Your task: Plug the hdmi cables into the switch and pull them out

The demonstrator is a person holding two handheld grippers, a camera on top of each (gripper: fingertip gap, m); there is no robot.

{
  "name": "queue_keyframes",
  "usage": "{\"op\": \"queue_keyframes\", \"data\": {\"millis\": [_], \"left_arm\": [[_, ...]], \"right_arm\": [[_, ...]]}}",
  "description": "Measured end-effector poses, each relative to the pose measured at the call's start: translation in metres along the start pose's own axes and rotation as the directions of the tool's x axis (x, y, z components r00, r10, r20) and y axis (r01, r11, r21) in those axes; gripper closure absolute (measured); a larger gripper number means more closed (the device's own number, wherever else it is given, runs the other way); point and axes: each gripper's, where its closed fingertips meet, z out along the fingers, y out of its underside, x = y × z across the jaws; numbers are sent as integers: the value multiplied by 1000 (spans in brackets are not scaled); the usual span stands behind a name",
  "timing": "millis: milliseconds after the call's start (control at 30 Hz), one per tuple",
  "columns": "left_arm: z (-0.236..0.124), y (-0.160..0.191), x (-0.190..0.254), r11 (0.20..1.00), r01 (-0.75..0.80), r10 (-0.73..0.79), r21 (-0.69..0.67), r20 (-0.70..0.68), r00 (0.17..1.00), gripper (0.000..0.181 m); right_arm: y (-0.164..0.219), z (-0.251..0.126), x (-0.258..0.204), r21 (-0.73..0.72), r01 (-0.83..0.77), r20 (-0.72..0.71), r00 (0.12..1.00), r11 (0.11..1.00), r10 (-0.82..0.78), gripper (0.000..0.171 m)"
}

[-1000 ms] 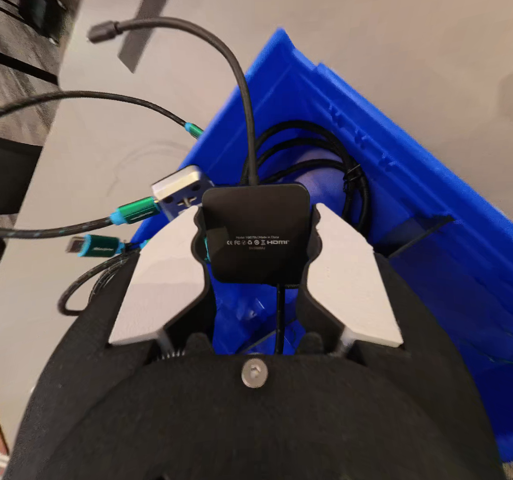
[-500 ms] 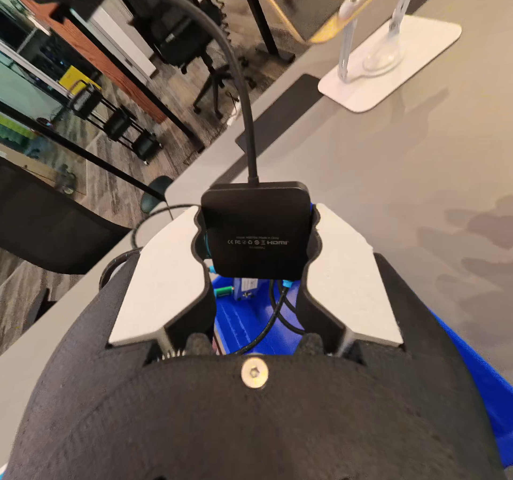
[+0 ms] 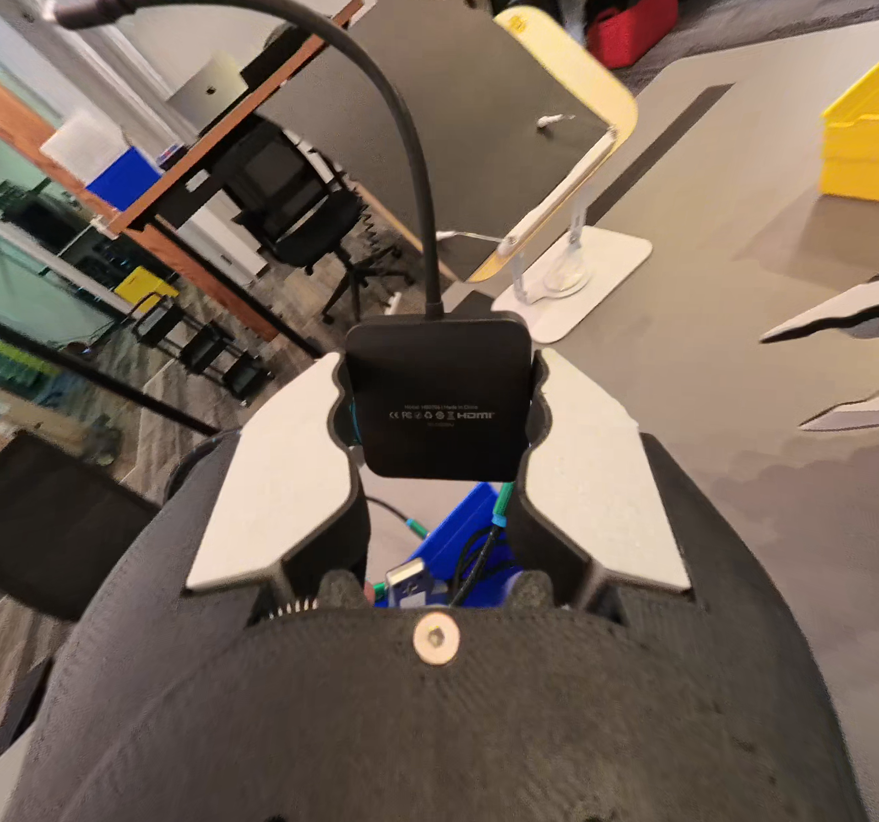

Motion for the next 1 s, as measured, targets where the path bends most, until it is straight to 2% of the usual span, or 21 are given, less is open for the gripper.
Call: {"op": "queue_keyframes", "data": {"millis": [200,333,467,633,733,900,1000], "left_arm": [[22,-35,57,995,16,1,98,-174,985,111],[42,-48,100,991,49,-8,125,-311,950,111],[60,-50,148,989,0,66,148,-440,896,111],[76,-32,204,975,-120,208,186,-588,782,110],[83,-15,226,945,-246,326,214,-602,729,110],[87,14,252,839,-477,531,261,-585,613,110],[87,31,262,741,-606,647,290,-552,527,110]], "right_arm": [[-27,-13,5,150,-135,52,990,979,128,103],[-57,-36,18,337,-195,66,981,921,184,115],[-68,-53,36,428,-233,50,971,873,235,122],[-60,-50,45,395,-245,46,968,885,248,119],[-55,-51,56,389,-297,40,951,872,306,122],[-45,-56,81,386,-415,70,904,824,422,128],[-42,-58,88,386,-511,142,856,768,498,133]]}}
